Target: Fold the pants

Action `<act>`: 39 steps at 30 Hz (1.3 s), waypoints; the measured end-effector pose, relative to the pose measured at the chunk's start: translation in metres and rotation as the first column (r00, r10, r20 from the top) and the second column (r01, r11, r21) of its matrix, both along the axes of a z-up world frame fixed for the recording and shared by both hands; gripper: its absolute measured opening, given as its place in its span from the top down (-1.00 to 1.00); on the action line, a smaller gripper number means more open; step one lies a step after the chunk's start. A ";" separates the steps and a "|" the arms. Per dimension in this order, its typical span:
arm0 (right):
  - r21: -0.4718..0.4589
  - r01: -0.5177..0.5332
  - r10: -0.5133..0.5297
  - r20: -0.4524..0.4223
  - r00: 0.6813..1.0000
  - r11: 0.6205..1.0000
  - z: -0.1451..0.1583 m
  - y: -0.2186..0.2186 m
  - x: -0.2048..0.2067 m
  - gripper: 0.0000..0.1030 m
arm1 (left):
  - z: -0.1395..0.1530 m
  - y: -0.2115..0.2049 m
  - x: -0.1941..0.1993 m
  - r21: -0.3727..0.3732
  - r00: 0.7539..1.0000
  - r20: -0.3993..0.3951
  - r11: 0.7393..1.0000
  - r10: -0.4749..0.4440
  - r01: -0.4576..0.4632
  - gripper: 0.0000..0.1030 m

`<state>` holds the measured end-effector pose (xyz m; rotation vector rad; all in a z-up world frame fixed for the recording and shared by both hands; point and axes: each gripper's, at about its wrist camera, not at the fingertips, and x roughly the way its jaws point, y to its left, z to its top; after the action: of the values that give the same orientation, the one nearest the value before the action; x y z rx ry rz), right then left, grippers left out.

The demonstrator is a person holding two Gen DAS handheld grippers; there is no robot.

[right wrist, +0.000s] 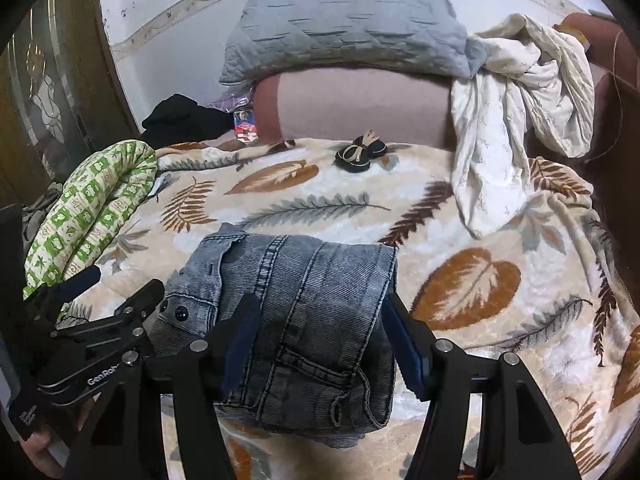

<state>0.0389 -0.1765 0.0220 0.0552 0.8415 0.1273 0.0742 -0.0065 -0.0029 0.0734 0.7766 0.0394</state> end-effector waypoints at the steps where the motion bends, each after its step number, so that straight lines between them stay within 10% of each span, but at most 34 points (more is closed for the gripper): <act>1: -0.002 0.000 0.000 0.002 1.000 1.000 0.000 0.000 0.000 -0.25 | 0.000 0.000 0.000 -0.003 1.000 -0.002 1.000 -0.002 0.002 -0.80; 39: 0.009 0.002 -0.002 0.004 1.000 1.000 -0.001 0.000 -0.001 -0.25 | -0.001 0.003 0.001 -0.025 1.000 -0.017 1.000 0.004 -0.005 -0.80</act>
<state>0.0374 -0.1770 0.0207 0.0646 0.8367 0.1293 0.0751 -0.0040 -0.0034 0.0480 0.7936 0.0331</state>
